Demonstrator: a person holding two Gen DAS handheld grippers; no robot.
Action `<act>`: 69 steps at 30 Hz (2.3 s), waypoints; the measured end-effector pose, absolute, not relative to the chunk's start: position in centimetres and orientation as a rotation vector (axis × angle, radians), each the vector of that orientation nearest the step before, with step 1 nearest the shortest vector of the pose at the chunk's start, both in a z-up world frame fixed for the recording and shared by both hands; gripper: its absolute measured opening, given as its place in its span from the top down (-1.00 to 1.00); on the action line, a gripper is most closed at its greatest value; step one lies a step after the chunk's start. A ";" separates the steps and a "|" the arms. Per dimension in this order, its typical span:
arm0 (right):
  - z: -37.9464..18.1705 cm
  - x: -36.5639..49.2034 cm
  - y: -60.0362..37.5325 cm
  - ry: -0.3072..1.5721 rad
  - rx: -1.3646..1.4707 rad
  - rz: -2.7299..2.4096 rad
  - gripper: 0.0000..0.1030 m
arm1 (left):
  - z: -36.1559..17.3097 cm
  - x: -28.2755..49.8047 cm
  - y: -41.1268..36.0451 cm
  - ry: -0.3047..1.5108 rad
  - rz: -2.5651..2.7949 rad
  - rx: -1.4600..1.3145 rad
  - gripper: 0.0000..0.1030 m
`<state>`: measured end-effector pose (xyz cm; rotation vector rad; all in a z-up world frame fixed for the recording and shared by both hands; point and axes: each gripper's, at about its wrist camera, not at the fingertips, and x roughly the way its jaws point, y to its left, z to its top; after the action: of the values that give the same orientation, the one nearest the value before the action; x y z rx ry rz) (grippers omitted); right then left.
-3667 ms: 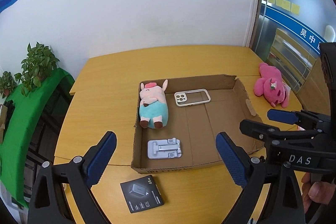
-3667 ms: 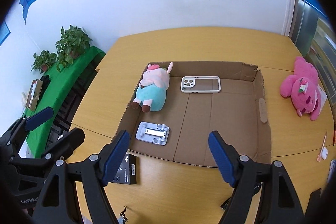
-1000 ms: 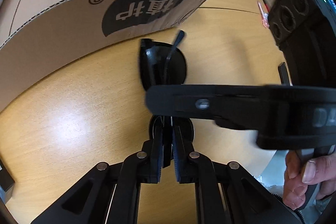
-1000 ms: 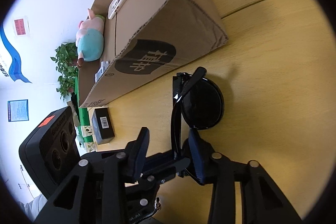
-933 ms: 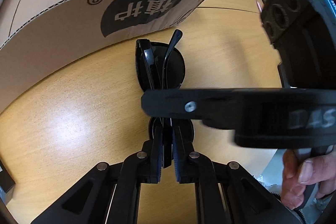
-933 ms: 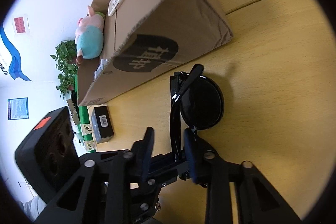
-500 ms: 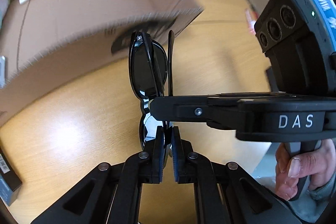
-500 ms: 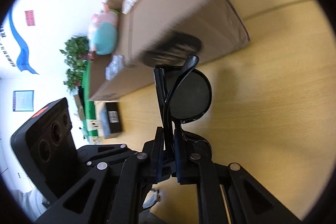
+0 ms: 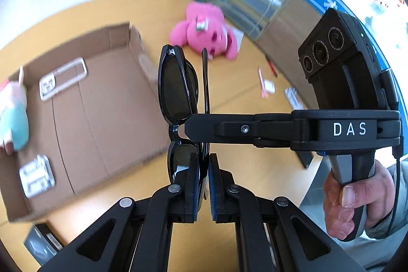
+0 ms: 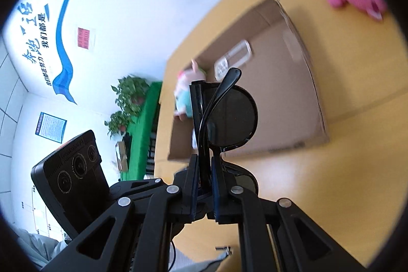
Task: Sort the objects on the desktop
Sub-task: 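Carry the sunglasses over the box and open the left gripper, then raise both tools away from the box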
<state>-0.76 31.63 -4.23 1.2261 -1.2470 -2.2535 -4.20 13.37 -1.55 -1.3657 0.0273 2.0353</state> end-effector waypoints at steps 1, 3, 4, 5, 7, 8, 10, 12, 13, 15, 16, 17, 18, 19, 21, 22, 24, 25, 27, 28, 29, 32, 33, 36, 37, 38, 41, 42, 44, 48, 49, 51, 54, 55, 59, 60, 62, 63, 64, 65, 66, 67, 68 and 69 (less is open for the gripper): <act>-3.8 -1.4 31.5 -1.239 1.220 -2.263 0.83 | -1.2 -5.0 13.2 0.014 2.041 -1.353 0.90; -2.8 -3.5 31.6 -1.215 1.209 -2.291 0.83 | -0.3 -6.4 12.7 -0.004 2.048 -1.339 0.90; -2.5 -4.3 31.6 -1.204 1.211 -2.298 0.83 | -0.3 -7.5 12.6 -0.009 2.052 -1.333 0.90; -2.4 -5.0 31.5 -1.196 1.213 -2.305 0.83 | -0.2 -8.4 12.3 -0.016 2.054 -1.332 0.90; -2.0 -7.3 31.5 -1.169 1.226 -2.323 0.83 | -0.5 -10.2 11.8 -0.052 2.050 -1.341 0.90; -2.0 -7.7 31.8 -1.161 1.232 -2.327 0.83 | -0.8 -11.0 11.6 -0.069 2.047 -1.346 0.90; -2.2 -9.5 31.8 -1.136 1.256 -2.337 0.84 | -1.4 -13.0 10.9 -0.112 2.038 -1.359 0.90; -2.7 -11.6 31.8 -1.119 1.285 -2.337 0.84 | -2.1 -14.8 10.2 -0.145 2.035 -1.374 0.90; -2.9 -12.4 31.9 -1.114 1.298 -2.336 0.84 | -2.3 -15.6 10.0 -0.158 2.033 -1.379 0.90; -3.7 -14.5 32.1 -1.103 1.332 -2.334 0.84 | -3.5 -17.8 9.4 -0.201 2.021 -1.398 0.90; -4.1 -15.5 32.2 -1.095 1.349 -2.335 0.84 | -3.9 -18.8 9.2 -0.220 2.014 -1.406 0.90; -4.4 -16.6 32.3 -1.083 1.366 -2.335 0.84 | -4.4 -19.8 8.9 -0.240 2.005 -1.416 0.90; -4.8 -17.7 32.3 -1.067 1.384 -2.339 0.84 | -5.1 -21.2 8.7 -0.259 1.994 -1.427 0.90; -5.2 -18.6 32.4 -1.055 1.397 -2.343 0.84 | -5.6 -22.1 8.6 -0.265 1.989 -1.433 0.90; -6.1 -20.8 32.6 -1.026 1.434 -2.350 0.84 | -7.0 -24.4 8.5 -0.276 1.975 -1.455 0.90; -6.6 -21.6 32.8 -1.015 1.449 -2.353 0.85 | -7.6 -25.3 8.6 -0.283 1.965 -1.466 0.90; -8.2 -23.8 33.2 -0.987 1.501 -2.359 0.85 | -9.3 -27.3 8.7 -0.313 1.936 -1.496 0.90; -8.8 -24.6 33.4 -0.982 1.523 -2.360 0.85 | -10.5 -28.5 8.7 -0.341 1.914 -1.519 0.90; -10.7 -26.3 34.0 -0.978 1.579 -2.354 0.85 | -12.5 -30.3 8.8 -0.401 1.874 -1.555 0.90; -11.3 -26.9 34.3 -0.975 1.599 -2.356 0.85 | -13.5 -31.2 9.0 -0.427 1.856 -1.570 0.90; -12.0 -27.5 34.5 -0.965 1.624 -2.361 0.85 | -14.2 -31.8 9.2 -0.446 1.842 -1.581 0.90; -13.9 -28.9 35.3 -0.944 1.695 -2.375 0.85 | -17.2 -33.8 9.5 -0.572 1.753 -1.632 0.91; -14.6 -29.2 35.6 -0.939 1.719 -2.378 0.85 | -17.9 -34.2 9.8 -0.575 1.749 -1.646 0.91; -16.3 -29.9 36.1 -0.932 1.788 -2.383 0.86 | -19.5 -35.1 11.1 -0.536 1.747 -1.688 0.91; -16.9 -30.0 36.3 -0.937 1.807 -2.382 0.86 | -20.0 -35.3 11.3 -0.536 1.742 -1.702 0.91; -17.4 -30.0 36.5 -0.944 1.825 -2.380 0.86 | -20.6 -35.4 11.6 -0.540 1.731 -1.723 0.90; -18.4 -30.1 36.7 -0.946 1.857 -2.391 0.87 | -21.3 -35.7 12.2 -0.551 1.727 -1.746 0.89; -18.6 -30.3 36.6 -0.930 1.862 -2.396 0.87 | -21.4 -35.7 12.3 -0.552 1.737 -1.752 0.89; -18.6 -30.3 36.4 -0.917 1.859 -2.398 0.87 | -21.5 -35.7 12.2 -0.551 1.759 -1.770 0.85; -18.1 -30.8 35.9 -0.929 1.844 -2.386 0.82 | -20.9 -35.2 12.0 -0.506 1.792 -1.826 0.49; -18.0 -31.1 36.3 -0.936 1.839 -2.384 0.81 | -20.4 -34.8 11.9 -0.484 1.807 -1.823 0.38; -16.3 -30.5 36.0 -0.913 1.803 -2.405 0.63 | -18.6 -33.5 11.5 -0.413 1.867 -1.799 0.37; -12.7 -28.4 35.2 -0.844 1.734 -2.468 -0.06 | -15.6 -31.1 10.6 -0.342 1.949 -1.743 0.25; -11.7 -27.7 34.9 -0.819 1.718 -2.487 -0.17 | -14.0 -29.9 10.0 -0.317 1.998 -1.713 0.10; -7.1 -23.0 32.7 -0.667 1.689 -2.558 -0.22 | -9.0 -25.5 7.5 -0.244 2.168 -1.633 -0.38; -6.3 -22.0 32.4 -0.646 1.684 -2.571 -0.24 | -7.3 -23.9 6.6 -0.225 2.226 -1.608 -0.39; -4.8 -19.8 31.9 -0.619 1.675 -2.601 -0.35 | -5.0 -21.9 5.1 -0.220 2.295 -1.573 -0.52; -4.0 -18.5 31.7 -0.615 1.672 -2.613 -0.36 | -3.4 -20.4 4.0 -0.211 2.353 -1.550 -0.58; -3.2 -17.3 31.5 -0.619 1.665 -2.619 -0.37 | -2.4 -19.4 3.5 -0.201 2.390 -1.536 -0.68; -2.7 -16.3 31.5 -0.622 1.658 -2.621 -0.37 | -1.3 -18.3 3.1 -0.186 2.426 -1.522 -0.72; -1.9 -15.2 31.5 -0.617 1.652 -2.633 -0.37 | 0.1 -16.8 2.8 -0.157 2.480 -1.496 -0.73; -1.1 -14.0 31.5 -0.604 1.645 -2.650 -0.38 | 1.0 -16.0 2.7 -0.137 2.512 -1.480 -0.75; -0.9 -13.6 31.3 -0.596 1.640 -2.659 -0.42 | 1.8 -15.0 2.5 -0.119 2.543 -1.466 -0.77; 0.0 -12.5 31.1 -0.586 1.623 -2.670 -0.44 | 2.7 -14.0 2.4 -0.106 2.573 -1.447 -0.77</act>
<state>-12.47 31.09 0.00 1.6232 -0.5862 -2.6704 -13.96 2.41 2.73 -1.4472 -0.1058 2.5729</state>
